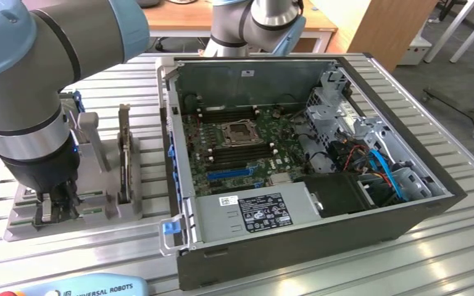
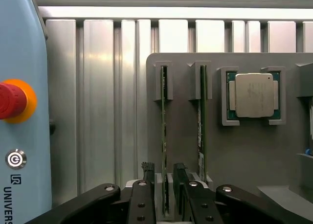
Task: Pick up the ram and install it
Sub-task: 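Pick up the ram and move it above insertion slot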
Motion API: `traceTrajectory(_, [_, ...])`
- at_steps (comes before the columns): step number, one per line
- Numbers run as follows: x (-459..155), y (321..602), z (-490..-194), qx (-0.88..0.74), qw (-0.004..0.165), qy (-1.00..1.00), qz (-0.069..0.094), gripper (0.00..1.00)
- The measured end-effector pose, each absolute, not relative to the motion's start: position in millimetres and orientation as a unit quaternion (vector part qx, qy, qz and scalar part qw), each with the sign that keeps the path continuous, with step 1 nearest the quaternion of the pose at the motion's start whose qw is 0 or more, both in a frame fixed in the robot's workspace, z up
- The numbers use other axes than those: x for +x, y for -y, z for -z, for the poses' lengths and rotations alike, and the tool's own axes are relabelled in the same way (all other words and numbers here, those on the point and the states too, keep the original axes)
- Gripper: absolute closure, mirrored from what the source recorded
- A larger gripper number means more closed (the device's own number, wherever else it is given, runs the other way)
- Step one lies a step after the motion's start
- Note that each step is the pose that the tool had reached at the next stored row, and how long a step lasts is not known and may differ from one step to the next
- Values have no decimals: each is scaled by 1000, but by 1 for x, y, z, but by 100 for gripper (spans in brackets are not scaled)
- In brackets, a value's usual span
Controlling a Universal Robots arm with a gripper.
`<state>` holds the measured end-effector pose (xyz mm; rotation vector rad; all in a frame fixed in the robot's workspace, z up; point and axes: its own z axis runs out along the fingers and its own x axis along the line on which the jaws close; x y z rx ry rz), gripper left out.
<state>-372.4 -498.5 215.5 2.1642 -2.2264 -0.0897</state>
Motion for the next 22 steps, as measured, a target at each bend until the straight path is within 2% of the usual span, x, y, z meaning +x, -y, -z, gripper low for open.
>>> traceTrajectory(22, [-375, 496, -209, 701, 18, 712, 29, 70])
